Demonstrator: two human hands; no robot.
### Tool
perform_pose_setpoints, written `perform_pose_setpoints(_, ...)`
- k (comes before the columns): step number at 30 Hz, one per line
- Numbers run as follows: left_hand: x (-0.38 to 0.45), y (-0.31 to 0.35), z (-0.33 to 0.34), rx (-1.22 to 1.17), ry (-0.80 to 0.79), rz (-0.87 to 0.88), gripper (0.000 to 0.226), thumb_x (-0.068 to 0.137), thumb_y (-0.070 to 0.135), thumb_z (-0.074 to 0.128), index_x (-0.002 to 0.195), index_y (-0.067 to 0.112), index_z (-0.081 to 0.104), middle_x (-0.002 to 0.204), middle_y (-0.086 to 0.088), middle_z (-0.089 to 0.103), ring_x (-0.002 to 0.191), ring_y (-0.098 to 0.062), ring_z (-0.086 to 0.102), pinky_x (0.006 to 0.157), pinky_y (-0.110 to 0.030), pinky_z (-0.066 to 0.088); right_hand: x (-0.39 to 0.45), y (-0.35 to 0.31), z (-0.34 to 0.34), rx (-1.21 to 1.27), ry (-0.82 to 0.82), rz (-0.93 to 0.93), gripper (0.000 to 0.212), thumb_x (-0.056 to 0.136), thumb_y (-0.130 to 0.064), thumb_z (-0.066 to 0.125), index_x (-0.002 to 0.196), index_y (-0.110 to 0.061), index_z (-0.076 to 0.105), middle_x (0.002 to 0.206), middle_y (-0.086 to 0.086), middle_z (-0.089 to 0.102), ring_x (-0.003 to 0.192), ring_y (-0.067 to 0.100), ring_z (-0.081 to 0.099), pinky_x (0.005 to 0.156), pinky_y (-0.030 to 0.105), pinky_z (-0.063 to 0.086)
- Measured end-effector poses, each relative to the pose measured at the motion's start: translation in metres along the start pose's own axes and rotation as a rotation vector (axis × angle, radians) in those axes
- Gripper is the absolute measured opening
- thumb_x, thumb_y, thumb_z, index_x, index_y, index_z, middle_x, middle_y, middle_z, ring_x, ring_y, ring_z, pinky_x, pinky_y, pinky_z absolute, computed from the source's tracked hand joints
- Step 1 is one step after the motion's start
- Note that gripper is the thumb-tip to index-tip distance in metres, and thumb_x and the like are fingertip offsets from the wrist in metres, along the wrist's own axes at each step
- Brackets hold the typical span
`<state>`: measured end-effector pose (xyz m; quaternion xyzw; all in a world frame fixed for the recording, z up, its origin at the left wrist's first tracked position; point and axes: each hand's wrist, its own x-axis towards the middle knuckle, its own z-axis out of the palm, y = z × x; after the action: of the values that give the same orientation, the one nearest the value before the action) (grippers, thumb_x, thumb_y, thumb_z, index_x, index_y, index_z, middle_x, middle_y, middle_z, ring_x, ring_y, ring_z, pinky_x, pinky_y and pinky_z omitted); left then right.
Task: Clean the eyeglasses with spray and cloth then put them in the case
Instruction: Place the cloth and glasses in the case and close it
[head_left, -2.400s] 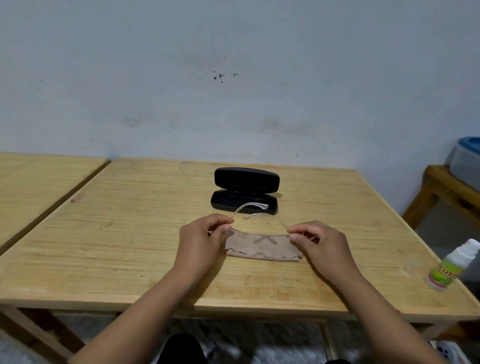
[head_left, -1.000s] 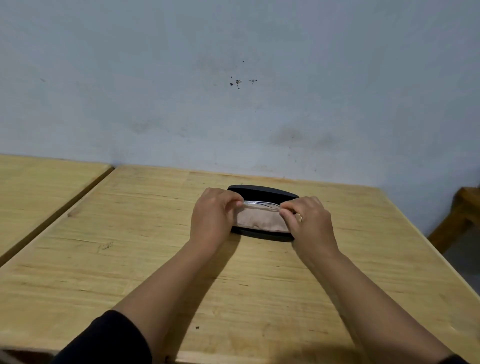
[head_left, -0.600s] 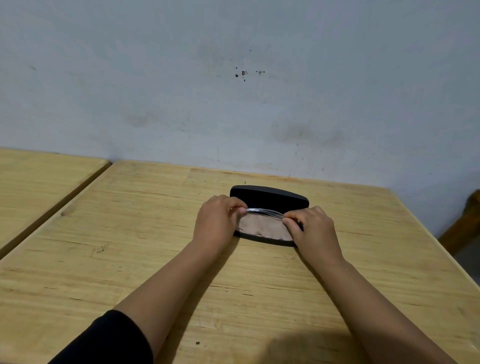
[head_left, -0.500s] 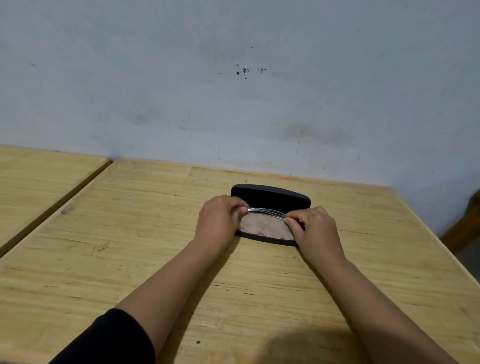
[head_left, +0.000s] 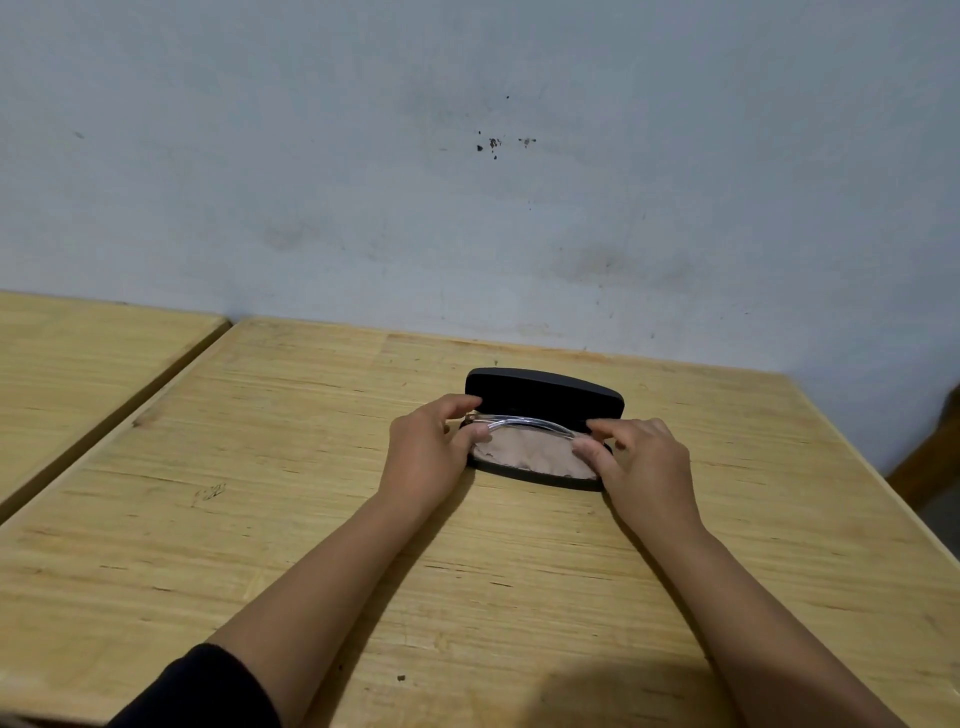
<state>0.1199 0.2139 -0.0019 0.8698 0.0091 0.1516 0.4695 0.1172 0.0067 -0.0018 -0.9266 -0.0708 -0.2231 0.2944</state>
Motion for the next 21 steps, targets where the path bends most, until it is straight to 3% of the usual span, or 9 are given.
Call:
perform_pose_setpoints(5, -0.007, -0.002, -0.002, 0.087, 0.026, 0.011, 0.027, 0.082, 0.03, 0.068, 0.108, 0.025, 0.068, 0.105, 0.002, 0.072, 0.079, -0.002, 0.053, 0.065, 0.0, 0.035, -0.008, 0.005, -0.004, 0.047, 0.038, 0.076, 0.025, 0.083, -0.026, 0.067, 0.102, -0.011, 0.072, 0.102, 0.008, 0.072, 0.099, 0.023, 0.057, 0.077, 0.02, 0.031)
perform_pose_setpoints(9, -0.008, 0.0, -0.002, 0.118, 0.005, 0.019, 0.027, 0.083, 0.03, 0.066, 0.109, 0.024, 0.068, 0.107, 0.0, 0.071, 0.087, -0.006, 0.058, 0.079, -0.009, 0.037, -0.007, 0.006, -0.002, 0.043, 0.013, 0.137, 0.024, 0.084, -0.025, 0.066, 0.103, -0.012, 0.072, 0.103, 0.008, 0.072, 0.102, 0.024, 0.057, 0.081, 0.024, 0.034)
perform_pose_setpoints(13, -0.008, 0.0, -0.005, 0.093, -0.013, 0.009, 0.031, 0.082, 0.032, 0.066, 0.112, 0.024, 0.067, 0.095, -0.001, 0.072, 0.073, -0.007, 0.056, 0.065, 0.001, 0.038, -0.007, 0.005, -0.005, 0.101, 0.014, 0.179, 0.02, 0.083, -0.024, 0.067, 0.099, -0.014, 0.074, 0.101, 0.006, 0.072, 0.094, 0.021, 0.059, 0.078, 0.025, 0.038)
perform_pose_setpoints(17, -0.009, -0.007, -0.016, 0.021, -0.103, -0.046, 0.058, 0.073, 0.038, 0.074, 0.126, 0.021, 0.056, 0.117, 0.0, 0.067, 0.099, -0.005, 0.06, 0.088, -0.015, 0.041, -0.004, 0.009, -0.012, 0.285, 0.108, 0.351, 0.02, 0.085, -0.027, 0.065, 0.102, -0.02, 0.072, 0.098, -0.003, 0.071, 0.076, 0.003, 0.057, 0.063, 0.013, 0.037)
perform_pose_setpoints(19, -0.012, -0.008, -0.019, 0.041, -0.177, -0.043, 0.068, 0.067, 0.038, 0.078, 0.128, 0.02, 0.054, 0.118, 0.001, 0.067, 0.1, -0.003, 0.059, 0.089, -0.014, 0.041, 0.0, 0.012, -0.016, 0.361, 0.097, 0.375, 0.026, 0.086, -0.026, 0.064, 0.111, -0.02, 0.069, 0.099, -0.01, 0.066, 0.077, -0.006, 0.054, 0.064, 0.005, 0.035)
perform_pose_setpoints(21, -0.012, -0.009, -0.019, 0.046, -0.175, -0.04, 0.065, 0.067, 0.033, 0.08, 0.126, 0.019, 0.056, 0.112, 0.001, 0.069, 0.092, 0.0, 0.059, 0.083, -0.006, 0.04, 0.006, 0.012, -0.017, 0.452, 0.048, 0.374, 0.027, 0.087, -0.027, 0.062, 0.113, -0.023, 0.067, 0.101, -0.015, 0.062, 0.087, -0.002, 0.056, 0.071, 0.004, 0.038)
